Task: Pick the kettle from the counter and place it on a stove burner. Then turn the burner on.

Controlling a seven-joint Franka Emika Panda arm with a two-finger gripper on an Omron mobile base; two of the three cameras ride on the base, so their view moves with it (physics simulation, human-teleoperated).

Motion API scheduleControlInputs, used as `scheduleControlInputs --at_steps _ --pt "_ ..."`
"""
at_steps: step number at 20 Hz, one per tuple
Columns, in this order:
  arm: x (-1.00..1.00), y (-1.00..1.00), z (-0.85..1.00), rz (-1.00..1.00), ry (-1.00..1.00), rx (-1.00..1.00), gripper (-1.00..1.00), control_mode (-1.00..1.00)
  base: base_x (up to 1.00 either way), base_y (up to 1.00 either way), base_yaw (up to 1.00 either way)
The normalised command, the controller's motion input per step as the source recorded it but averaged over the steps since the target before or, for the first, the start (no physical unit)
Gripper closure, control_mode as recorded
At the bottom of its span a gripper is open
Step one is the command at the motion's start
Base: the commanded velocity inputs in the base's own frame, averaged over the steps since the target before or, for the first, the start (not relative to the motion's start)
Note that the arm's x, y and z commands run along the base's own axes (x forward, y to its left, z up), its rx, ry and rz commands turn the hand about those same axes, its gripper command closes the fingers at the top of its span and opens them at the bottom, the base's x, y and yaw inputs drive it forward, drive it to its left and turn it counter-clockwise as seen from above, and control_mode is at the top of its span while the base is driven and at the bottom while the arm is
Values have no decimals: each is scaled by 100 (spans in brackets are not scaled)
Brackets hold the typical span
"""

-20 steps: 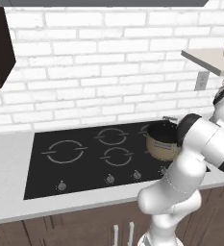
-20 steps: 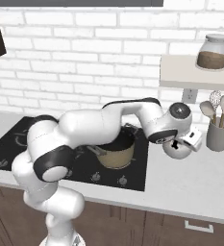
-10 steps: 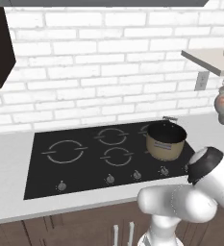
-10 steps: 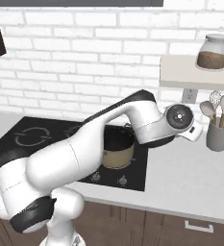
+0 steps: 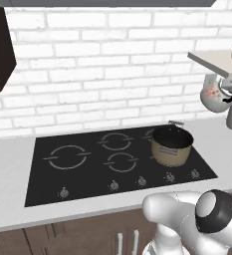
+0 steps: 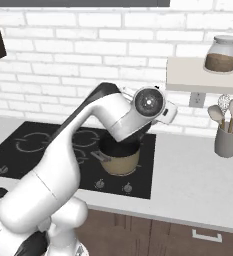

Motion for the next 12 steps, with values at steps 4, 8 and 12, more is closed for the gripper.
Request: scheduleControlInputs --at_steps 4,8,12 --pt "11 100 4 10 4 0 100 -100 0 0 0" --pt "10 100 0 11 10 0 100 -100 0 0 0" --pt "9 100 0 12 16 0 100 -100 0 0 0"
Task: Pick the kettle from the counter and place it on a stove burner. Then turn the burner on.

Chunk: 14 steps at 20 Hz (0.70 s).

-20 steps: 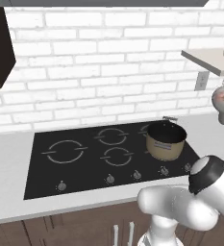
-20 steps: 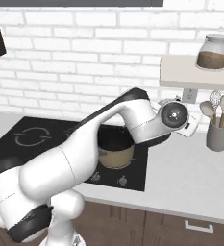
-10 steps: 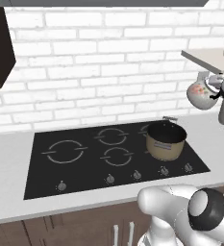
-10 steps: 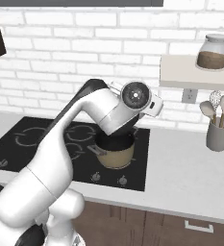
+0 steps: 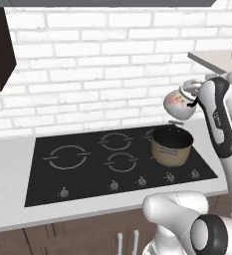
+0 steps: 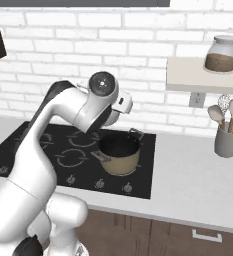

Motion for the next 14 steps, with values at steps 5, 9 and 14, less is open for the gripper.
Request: scheduleControlInputs --at_steps 5,9,14 --pt "13 100 0 11 20 0 100 -100 0 0 0" --pt "18 100 0 10 18 0 100 -100 0 0 0" --pt "19 100 -20 12 13 -1 100 -100 0 0 0"
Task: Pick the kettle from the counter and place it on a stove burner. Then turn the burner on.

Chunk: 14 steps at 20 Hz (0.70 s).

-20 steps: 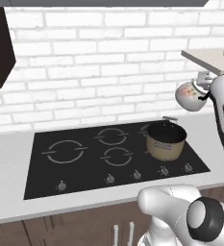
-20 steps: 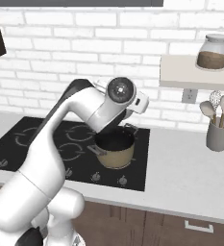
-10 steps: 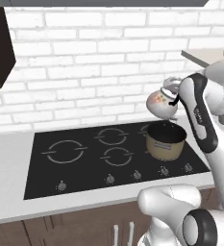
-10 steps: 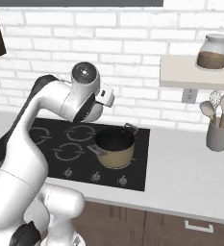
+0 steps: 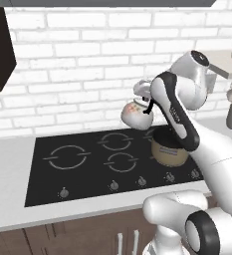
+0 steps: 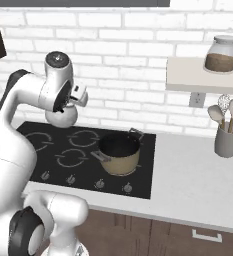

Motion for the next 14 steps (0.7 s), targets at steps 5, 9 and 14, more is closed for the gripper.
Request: scheduleControlInputs --at_steps 5,9,14 --pt "14 73 -29 22 18 -16 100 -100 0 0 0" --pt "32 1 -66 6 6 -22 100 -100 0 0 0" --pt "12 0 -60 1 -13 -18 100 -100 0 0 0"
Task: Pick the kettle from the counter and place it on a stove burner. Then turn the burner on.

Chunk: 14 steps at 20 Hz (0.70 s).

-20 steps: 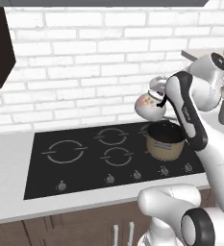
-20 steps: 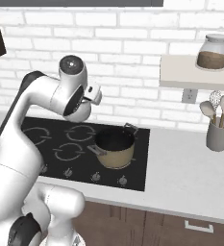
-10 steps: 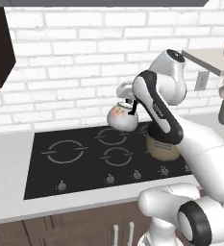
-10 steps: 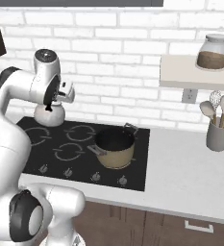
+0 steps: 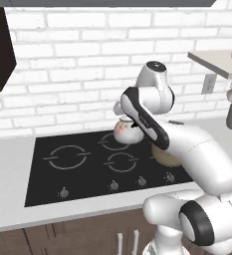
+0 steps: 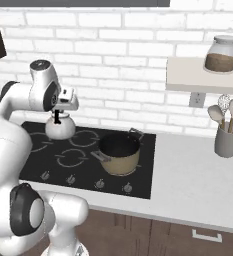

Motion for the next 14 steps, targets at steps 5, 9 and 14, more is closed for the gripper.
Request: scheduleControlInputs --at_steps 5,9,14 --pt "0 6 -29 0 -18 -4 100 -100 0 0 0" --pt "0 0 -37 0 -11 0 100 -100 0 0 0" --pt "1 1 -55 0 0 0 100 -100 0 0 0"
